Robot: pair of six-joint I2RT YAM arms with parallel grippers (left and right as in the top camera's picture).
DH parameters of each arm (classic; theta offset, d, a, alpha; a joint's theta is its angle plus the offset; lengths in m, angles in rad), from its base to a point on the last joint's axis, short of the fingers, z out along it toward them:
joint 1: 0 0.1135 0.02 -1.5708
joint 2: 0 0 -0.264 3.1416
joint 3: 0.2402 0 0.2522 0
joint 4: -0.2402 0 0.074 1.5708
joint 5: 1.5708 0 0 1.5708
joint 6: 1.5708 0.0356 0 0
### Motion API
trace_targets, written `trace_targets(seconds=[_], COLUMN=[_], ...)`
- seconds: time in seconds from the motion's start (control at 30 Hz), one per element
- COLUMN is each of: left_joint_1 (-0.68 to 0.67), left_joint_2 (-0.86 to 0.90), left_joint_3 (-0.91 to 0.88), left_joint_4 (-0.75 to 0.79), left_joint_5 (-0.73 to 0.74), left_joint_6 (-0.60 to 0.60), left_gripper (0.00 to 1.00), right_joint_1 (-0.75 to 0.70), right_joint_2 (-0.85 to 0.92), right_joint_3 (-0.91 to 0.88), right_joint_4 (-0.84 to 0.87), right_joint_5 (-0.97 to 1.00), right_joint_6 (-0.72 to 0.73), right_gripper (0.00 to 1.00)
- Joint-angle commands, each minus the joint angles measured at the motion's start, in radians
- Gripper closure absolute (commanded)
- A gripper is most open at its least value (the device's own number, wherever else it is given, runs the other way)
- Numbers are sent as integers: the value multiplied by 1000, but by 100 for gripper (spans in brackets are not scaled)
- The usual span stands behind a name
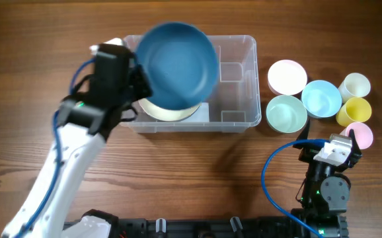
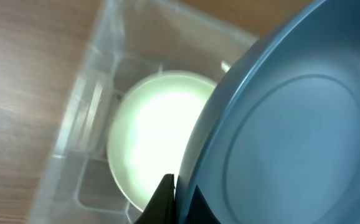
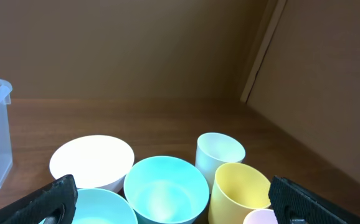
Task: Pack container
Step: 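Grasp the dark blue bowl and stack it onto the cream bowl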
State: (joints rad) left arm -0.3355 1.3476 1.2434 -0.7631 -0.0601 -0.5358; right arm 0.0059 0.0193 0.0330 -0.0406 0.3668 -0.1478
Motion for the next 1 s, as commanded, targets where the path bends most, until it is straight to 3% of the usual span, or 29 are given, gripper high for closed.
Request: trace_targets(seconds=[0.0,0.4,0.47,0.57,0.8,0.97], left_joint_1=[-42,-41,-41,-38,35,188], left_joint_2=[93,179,179,179,105,-18], left_joint_3=[6,6,6,6,37,42], left_joint_4=[5,-8,-7,5,21,-7], left_joint_5=[-60,-148,-161,-173,-173,-173], left_joint_6=[8,5,5,4,5,5], left_gripper=[96,94,56,41,40,41], right_joint_1=[6,6,6,6,6,6], right_joint_2=[-5,-5,-5,-5,-5,-5], right_joint_3=[2,2,2,2,2,2], right_joint_4=[3,3,3,3,3,3], right_joint_5=[-2,-2,-2,-2,-2,-2], right_joint_6=[-9,-9,-9,-9,-9,-9], right_gripper=[0,0,0,0,0,0])
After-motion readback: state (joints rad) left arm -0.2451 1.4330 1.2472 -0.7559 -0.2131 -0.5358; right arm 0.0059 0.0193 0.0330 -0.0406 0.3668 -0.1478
